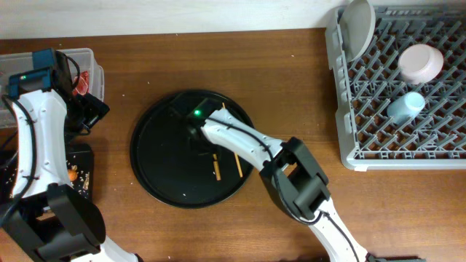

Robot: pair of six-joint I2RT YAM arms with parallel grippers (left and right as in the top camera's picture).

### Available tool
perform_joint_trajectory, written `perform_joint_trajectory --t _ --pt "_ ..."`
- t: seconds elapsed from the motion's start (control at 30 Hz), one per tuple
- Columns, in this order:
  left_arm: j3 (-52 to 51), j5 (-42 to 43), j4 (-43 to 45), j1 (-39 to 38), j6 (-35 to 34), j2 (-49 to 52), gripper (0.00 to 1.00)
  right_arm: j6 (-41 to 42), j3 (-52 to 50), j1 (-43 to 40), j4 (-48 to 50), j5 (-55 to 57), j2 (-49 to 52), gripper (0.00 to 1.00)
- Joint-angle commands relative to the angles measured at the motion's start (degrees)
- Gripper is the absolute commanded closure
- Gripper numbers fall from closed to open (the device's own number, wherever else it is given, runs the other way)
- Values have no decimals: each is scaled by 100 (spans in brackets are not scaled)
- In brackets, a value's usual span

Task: Sort waste into correct bins and load items into the dishwasher rack
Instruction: 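Carry the chopstick to the rack and insert it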

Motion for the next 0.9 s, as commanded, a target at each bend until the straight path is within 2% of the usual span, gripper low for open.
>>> perform_joint_trajectory --t 0.0,0.07,0.17,0.23,0.3,0.43,0.57,0.7,0.87 --pt "24 -24 -4 9 -59 -68 1 -101 282 -647 -437 52 -732 96" --pt "24 -24 -7 9 -57 -68 1 -907 813 -1314 -922 -350 -1410 96" --pt "24 -24 -7 9 -59 -68 1 -1355 1329 -2275 -1644 -354 -2050 96" --pt "24 -24 -4 9 -59 -68 1 -2256 1478 -3095 -1978 -682 -2341 96" --pt "24 -24 -4 9 -59 -68 1 -3067 1464 -4131 -2450 -841 -2415 96" --pt "24 -24 -4 9 -57 -68 1 -3753 852 -5202 -2586 -837 -2330 96" --pt "24 -24 -4 9 -59 -68 1 -3886 350 -5650 -2057 -844 -2264 96" --pt "24 -24 -4 9 -59 -68 1 -3930 258 -5665 -1587 -841 -2022 96" --pt "24 -24 -4 9 -59 -68 1 -4140 229 -5659 -1469 -949 -1388 96"
